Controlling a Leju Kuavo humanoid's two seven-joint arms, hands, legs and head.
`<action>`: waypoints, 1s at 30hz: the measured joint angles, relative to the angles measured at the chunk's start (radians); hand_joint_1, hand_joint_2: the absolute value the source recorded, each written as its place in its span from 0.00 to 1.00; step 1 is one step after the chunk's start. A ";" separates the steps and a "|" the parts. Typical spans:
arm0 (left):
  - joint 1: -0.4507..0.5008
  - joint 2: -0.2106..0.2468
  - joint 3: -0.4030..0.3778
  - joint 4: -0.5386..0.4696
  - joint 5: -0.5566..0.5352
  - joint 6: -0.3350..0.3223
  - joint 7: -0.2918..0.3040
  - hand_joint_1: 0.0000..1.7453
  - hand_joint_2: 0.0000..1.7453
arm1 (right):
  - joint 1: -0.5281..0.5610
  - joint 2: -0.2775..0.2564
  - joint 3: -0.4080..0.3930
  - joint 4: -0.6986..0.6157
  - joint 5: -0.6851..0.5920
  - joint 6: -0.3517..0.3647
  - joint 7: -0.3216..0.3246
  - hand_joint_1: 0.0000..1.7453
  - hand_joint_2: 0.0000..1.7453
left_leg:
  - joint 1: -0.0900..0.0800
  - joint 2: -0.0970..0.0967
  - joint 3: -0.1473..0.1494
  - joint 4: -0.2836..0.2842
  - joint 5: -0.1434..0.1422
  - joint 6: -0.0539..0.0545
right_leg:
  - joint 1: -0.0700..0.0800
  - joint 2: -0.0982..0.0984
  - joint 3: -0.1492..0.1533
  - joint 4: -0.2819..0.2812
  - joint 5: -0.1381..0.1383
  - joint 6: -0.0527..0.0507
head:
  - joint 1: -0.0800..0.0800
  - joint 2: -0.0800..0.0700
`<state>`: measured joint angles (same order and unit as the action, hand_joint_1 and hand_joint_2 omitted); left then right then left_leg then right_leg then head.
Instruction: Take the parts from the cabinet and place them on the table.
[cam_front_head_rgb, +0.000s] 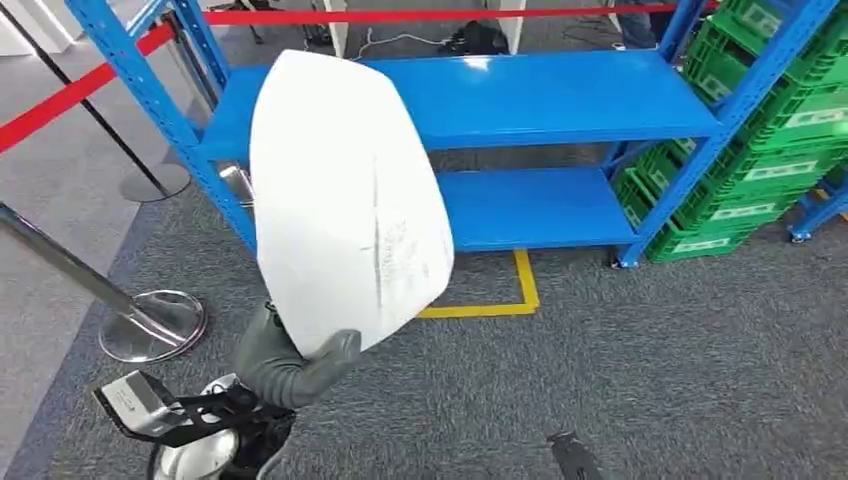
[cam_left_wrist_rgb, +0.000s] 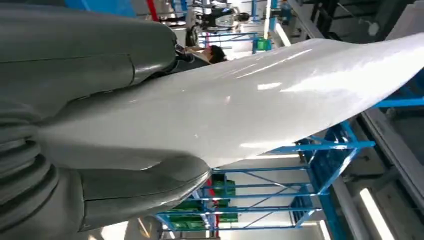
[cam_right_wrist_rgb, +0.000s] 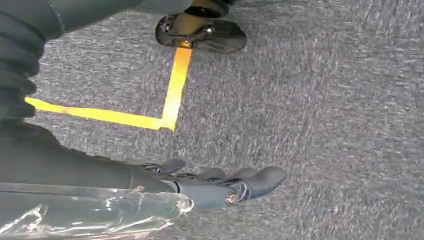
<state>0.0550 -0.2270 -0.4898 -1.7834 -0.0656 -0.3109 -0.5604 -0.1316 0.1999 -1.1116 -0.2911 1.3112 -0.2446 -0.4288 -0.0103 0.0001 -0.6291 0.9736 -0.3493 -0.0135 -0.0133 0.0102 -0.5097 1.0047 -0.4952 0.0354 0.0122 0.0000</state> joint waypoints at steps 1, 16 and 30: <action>0.000 0.000 0.001 -0.001 0.003 -0.002 -0.003 1.00 1.00 | -0.002 0.000 0.000 0.000 -0.001 0.003 -0.002 0.00 1.00 | 0.002 0.000 -0.010 0.017 -0.028 -0.007 | 0.000 -0.003 0.003 0.000 0.007 -0.011 | -0.001 0.000; 0.001 0.000 0.000 -0.003 0.015 -0.014 -0.014 1.00 1.00 | -0.001 -0.001 0.002 0.000 -0.005 0.022 -0.012 0.00 1.00 | 0.006 0.000 0.088 -0.010 -0.087 0.024 | 0.010 -0.003 -0.078 0.010 0.061 0.013 | -0.007 0.000; 0.006 0.002 0.001 -0.017 0.040 -0.034 -0.043 1.00 1.00 | 0.006 -0.002 0.001 0.001 -0.027 0.070 -0.023 0.00 1.00 | -0.001 -0.002 0.057 0.000 -0.059 0.007 | 0.013 -0.001 -0.039 -0.001 0.046 -0.004 | 0.004 0.000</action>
<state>0.0610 -0.2255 -0.4891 -1.8002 -0.0259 -0.3452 -0.6031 -0.1252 0.1980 -1.1105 -0.2903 1.2844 -0.1747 -0.4520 -0.0111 -0.0018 -0.5721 0.9737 -0.4085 -0.0067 -0.0008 0.0097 -0.5491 1.0034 -0.4493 0.0318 0.0160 0.0000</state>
